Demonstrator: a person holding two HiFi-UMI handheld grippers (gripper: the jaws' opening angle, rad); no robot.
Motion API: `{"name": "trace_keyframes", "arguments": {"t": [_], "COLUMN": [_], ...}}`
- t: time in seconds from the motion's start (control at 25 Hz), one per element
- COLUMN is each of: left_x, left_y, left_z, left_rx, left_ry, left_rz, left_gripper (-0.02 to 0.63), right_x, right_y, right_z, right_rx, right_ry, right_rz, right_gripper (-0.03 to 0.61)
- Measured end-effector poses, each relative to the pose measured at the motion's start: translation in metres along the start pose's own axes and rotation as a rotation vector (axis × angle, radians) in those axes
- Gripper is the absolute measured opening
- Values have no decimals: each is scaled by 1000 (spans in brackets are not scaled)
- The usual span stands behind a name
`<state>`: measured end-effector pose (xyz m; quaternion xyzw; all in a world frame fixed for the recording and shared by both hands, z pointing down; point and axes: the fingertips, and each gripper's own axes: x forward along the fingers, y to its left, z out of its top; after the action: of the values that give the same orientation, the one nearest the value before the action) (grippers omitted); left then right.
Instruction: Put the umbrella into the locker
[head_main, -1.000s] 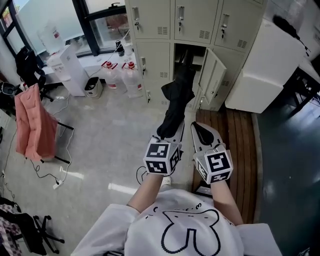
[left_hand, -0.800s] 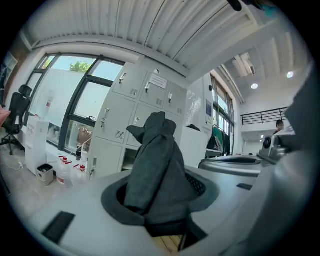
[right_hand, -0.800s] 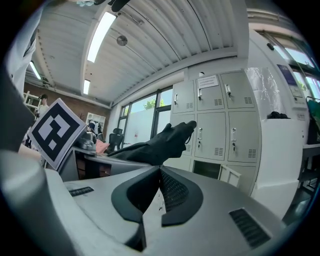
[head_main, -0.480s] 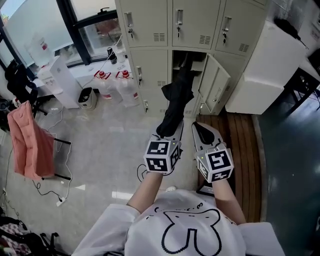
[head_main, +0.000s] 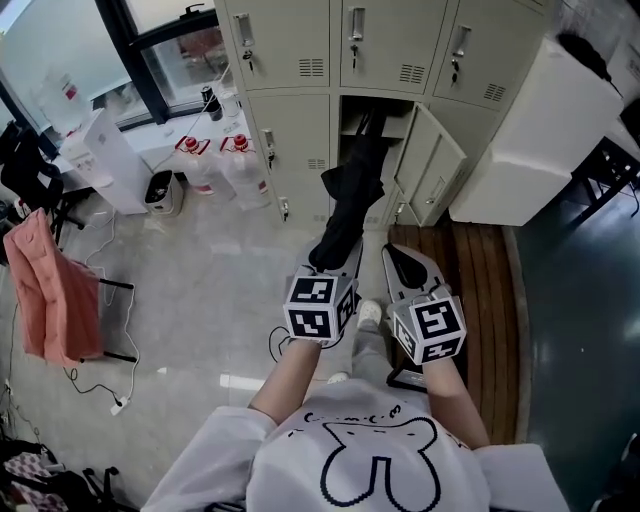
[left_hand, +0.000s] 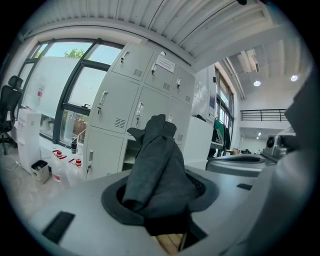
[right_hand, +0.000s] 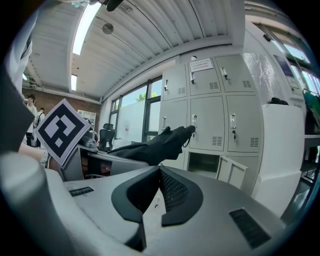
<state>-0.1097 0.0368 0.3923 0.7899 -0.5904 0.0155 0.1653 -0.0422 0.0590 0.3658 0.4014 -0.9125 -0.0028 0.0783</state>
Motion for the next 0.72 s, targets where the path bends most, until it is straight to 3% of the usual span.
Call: {"name": "trace_keyframes", "arguments": {"t": [0.72], "left_x": [167], "left_y": [50], "left_z": [-3], "left_rx": [-28], "left_ry": [170], "left_rz": [67], "left_gripper": [192], "right_x": [130], "right_y": [-127], "right_z": [-2], "right_rx": [85], "right_ry": [-4], "right_rz": [27], "right_gripper": [14]}}
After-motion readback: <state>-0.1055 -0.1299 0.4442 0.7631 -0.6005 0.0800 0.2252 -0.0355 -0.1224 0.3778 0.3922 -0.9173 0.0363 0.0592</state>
